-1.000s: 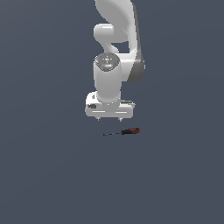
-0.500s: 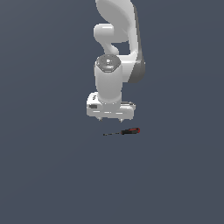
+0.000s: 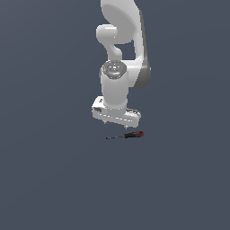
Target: Pick up the object and move it to a goal position.
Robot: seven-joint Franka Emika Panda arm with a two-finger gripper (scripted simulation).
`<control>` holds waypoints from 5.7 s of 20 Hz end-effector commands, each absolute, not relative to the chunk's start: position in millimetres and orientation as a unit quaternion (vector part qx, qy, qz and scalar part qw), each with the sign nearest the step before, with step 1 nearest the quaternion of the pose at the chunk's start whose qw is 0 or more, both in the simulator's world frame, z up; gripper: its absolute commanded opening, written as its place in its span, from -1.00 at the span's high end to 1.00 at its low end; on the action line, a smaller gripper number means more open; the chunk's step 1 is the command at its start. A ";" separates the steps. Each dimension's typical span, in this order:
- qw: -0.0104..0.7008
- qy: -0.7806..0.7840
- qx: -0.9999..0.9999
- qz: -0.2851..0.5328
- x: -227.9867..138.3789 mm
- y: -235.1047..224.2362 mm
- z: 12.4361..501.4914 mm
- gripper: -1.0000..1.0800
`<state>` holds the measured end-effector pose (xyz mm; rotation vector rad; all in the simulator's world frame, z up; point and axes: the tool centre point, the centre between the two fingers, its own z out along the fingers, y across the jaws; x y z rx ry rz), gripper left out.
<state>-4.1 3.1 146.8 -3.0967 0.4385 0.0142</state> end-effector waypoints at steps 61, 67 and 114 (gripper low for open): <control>0.000 0.651 -0.759 0.000 -13.8 57.5 48.9 -0.92; 0.000 0.652 -0.758 0.000 -14.4 57.5 21.3 -0.92; 0.000 0.652 -0.758 0.000 -14.0 -101.3 203.8 1.00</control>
